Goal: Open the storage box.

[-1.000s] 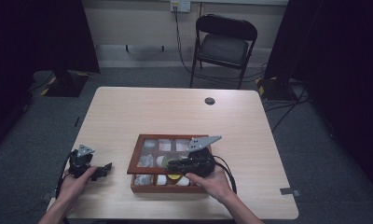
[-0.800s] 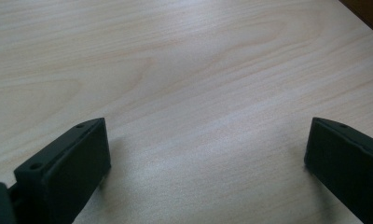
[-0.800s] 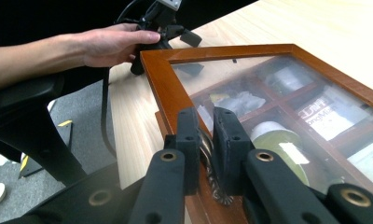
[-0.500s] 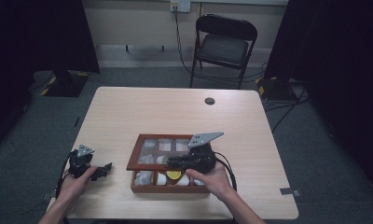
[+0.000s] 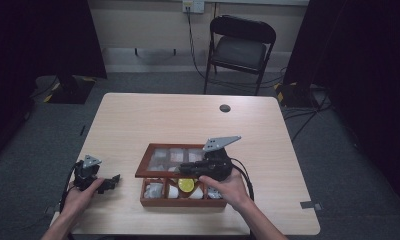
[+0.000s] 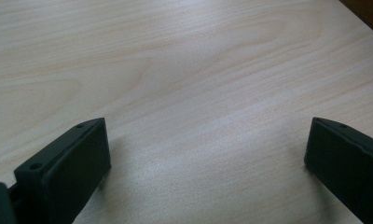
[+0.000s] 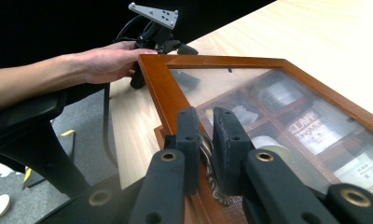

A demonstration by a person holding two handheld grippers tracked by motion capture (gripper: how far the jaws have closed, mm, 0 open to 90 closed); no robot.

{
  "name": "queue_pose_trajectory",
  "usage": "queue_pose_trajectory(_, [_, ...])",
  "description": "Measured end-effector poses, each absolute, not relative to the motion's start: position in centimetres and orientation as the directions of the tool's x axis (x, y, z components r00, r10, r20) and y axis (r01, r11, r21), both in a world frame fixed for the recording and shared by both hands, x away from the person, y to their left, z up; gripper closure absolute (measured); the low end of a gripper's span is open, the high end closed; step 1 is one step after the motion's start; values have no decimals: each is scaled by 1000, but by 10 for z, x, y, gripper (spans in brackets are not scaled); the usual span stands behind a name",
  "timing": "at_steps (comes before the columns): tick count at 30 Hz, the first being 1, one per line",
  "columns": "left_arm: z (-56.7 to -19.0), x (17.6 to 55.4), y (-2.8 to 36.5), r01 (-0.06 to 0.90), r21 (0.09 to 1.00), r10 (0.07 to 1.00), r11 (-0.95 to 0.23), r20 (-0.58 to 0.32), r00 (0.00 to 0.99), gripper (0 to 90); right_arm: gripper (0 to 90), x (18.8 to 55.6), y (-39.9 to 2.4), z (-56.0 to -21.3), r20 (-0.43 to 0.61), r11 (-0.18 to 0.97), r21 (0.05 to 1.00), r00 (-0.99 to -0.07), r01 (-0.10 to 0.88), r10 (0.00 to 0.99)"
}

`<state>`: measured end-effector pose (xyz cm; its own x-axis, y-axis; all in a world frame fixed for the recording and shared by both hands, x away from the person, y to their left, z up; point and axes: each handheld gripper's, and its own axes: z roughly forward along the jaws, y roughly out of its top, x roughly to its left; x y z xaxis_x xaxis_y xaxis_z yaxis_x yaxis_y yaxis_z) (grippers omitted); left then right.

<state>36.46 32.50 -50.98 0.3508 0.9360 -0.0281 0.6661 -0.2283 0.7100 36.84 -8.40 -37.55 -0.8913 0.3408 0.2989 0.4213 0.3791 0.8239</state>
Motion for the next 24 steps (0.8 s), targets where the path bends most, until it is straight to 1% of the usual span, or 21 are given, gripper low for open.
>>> queue_pose_trajectory(24, [-510,365,325,666,710,936,-228,-29,350,0,813,385,-83,-356,329,385,806,-881,450,341])
